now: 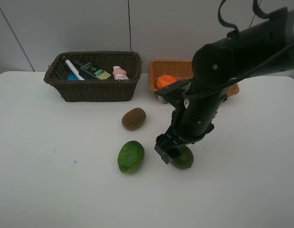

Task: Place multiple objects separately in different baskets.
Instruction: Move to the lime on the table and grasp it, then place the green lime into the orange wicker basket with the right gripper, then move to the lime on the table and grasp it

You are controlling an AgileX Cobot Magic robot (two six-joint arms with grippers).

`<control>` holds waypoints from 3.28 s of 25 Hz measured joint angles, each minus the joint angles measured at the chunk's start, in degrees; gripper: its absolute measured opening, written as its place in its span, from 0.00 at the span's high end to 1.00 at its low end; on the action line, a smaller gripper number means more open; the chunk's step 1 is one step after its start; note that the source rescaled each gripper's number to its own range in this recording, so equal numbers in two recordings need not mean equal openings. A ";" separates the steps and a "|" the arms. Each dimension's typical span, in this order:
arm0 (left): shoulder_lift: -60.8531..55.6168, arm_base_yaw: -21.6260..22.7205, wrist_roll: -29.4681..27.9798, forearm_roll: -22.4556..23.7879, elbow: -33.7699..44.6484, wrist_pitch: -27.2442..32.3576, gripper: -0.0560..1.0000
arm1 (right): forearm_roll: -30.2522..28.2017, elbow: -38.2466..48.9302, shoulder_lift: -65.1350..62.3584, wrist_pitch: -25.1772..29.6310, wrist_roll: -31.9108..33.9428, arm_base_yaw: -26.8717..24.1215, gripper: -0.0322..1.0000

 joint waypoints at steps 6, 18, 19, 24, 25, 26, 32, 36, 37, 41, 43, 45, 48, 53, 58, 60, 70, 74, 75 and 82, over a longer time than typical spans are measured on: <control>0.00 0.00 0.00 0.00 0.00 0.00 0.03 | -1.75 0.00 3.83 -3.15 -0.06 0.00 0.00; 0.00 0.00 0.00 0.00 0.00 0.00 0.03 | -4.73 0.00 10.38 -5.69 -0.06 0.00 0.00; 0.00 0.00 0.00 0.00 0.00 0.00 0.03 | -4.81 0.00 10.45 -5.69 -0.06 0.00 0.00; 0.00 0.00 0.00 0.00 0.00 0.00 0.03 | -4.87 0.00 10.46 -4.49 0.00 0.00 0.27; 0.00 0.00 0.00 0.00 0.00 0.00 0.03 | -4.95 0.00 10.46 -4.29 0.00 0.00 0.43; 0.00 0.00 0.00 0.00 0.00 0.00 0.03 | -4.95 0.00 10.46 -4.16 0.00 0.00 0.47; 0.00 0.00 0.00 0.00 0.00 0.00 0.03 | -4.95 0.00 10.46 -4.02 0.00 0.00 0.47; 0.00 0.00 0.00 0.00 0.00 0.00 0.03 | -4.95 -0.08 9.85 -1.80 0.00 0.00 0.47; 0.00 0.00 0.00 0.00 0.00 0.00 0.03 | -4.95 -0.21 9.03 -0.81 0.00 0.00 0.47; 0.00 0.00 0.00 0.00 0.00 0.00 0.03 | -7.79 -2.72 3.72 2.40 0.30 -0.18 0.47; 0.00 0.00 0.00 0.00 0.00 0.00 0.03 | -10.36 -5.25 0.94 3.72 1.27 -1.46 0.47; 0.00 0.00 0.00 0.00 0.00 0.00 0.03 | -12.04 -8.67 -0.33 5.16 1.80 -4.12 0.47; 0.00 0.00 0.00 0.00 0.00 0.00 0.03 | -12.41 -14.96 -0.38 6.38 1.81 -10.88 0.47; 0.00 0.00 0.00 0.00 0.00 0.00 0.03 | -7.19 -24.91 1.97 1.72 -0.04 -24.80 0.47; 0.00 0.00 0.00 0.00 0.00 0.00 0.03 | 3.75 -31.31 7.86 -4.79 -5.38 -33.58 0.47; 0.00 0.00 0.00 0.00 0.00 0.00 0.03 | 6.33 -32.04 10.14 -6.75 -7.59 -35.09 0.47; 0.00 0.00 0.00 0.00 0.00 0.00 0.03 | 5.37 -32.04 14.49 -13.89 -6.67 -35.41 0.08; 0.00 0.00 0.00 0.00 0.00 0.00 0.03 | 3.31 -32.04 14.57 -13.35 -3.81 -35.41 0.02; 0.00 0.00 0.00 0.00 0.00 0.00 0.03 | 3.08 -32.04 14.57 -12.42 -3.40 -35.41 0.02; 0.00 0.00 0.00 0.00 0.00 0.00 0.03 | 2.80 -32.04 12.60 1.09 -2.69 -33.10 0.02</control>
